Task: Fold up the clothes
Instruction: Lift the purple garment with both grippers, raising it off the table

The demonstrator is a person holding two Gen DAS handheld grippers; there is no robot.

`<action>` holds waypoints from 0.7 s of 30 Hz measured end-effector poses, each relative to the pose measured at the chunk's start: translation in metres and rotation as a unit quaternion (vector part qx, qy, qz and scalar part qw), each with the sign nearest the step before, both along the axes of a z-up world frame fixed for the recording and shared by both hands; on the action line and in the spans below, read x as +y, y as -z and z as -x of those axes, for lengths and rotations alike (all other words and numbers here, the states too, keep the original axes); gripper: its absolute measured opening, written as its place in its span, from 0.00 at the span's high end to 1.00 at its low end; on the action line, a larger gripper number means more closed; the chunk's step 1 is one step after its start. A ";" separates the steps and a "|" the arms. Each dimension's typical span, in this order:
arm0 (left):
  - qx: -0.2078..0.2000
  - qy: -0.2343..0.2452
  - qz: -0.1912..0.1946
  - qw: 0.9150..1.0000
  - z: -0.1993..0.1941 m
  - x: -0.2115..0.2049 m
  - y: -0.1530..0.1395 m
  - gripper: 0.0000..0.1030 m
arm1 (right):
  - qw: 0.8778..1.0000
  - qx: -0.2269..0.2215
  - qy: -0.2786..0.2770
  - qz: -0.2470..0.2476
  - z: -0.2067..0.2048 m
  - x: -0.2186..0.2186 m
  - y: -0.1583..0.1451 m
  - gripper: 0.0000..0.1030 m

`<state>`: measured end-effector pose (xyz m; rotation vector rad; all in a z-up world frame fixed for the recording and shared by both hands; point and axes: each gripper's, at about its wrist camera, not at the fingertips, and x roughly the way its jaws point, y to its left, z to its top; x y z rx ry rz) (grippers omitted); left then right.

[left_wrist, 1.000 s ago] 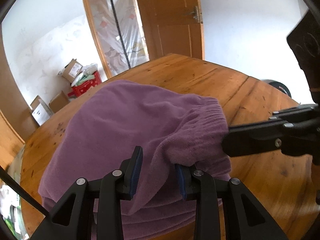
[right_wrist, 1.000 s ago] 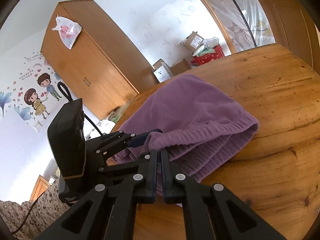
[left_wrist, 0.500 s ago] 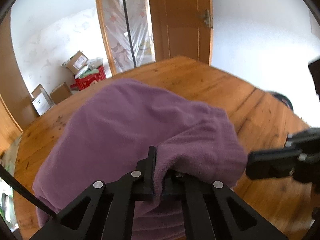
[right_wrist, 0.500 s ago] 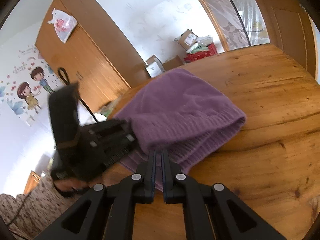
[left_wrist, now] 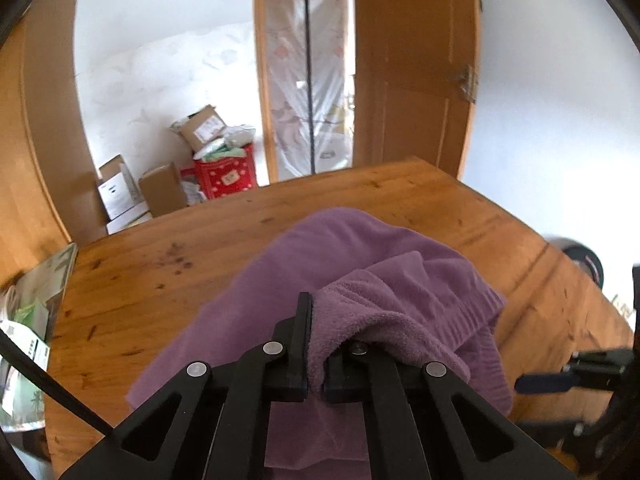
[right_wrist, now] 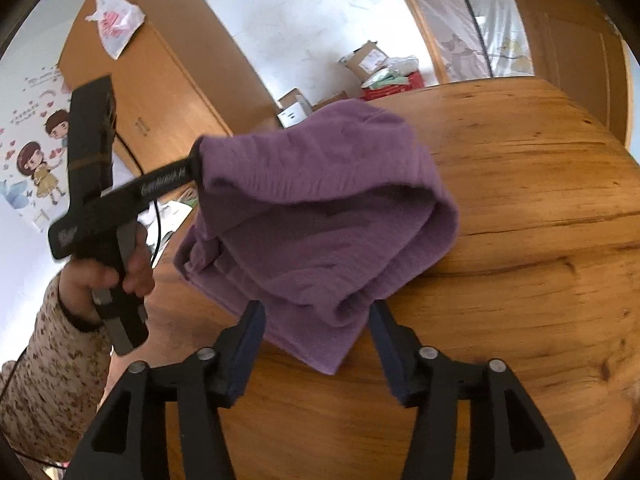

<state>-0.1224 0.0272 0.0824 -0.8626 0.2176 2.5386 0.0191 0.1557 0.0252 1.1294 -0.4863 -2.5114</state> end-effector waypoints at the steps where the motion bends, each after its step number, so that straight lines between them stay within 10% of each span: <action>1: 0.003 -0.006 0.001 1.000 0.001 -0.004 -0.002 0.96 | 1.000 0.000 -0.003 -0.006 0.000 -0.004 0.001 0.44; 14: 0.009 -0.040 -0.023 0.999 0.006 -0.038 -0.012 0.96 | 0.998 -0.033 0.052 0.023 0.030 -0.001 0.014 0.44; 18: 0.018 -0.050 -0.023 0.998 0.003 -0.048 -0.018 0.96 | 0.996 -0.038 0.065 0.053 0.038 0.008 0.014 0.76; 21: 0.024 -0.064 -0.026 0.997 0.002 -0.059 -0.022 0.96 | 0.998 -0.017 0.058 0.037 0.037 0.006 0.003 0.80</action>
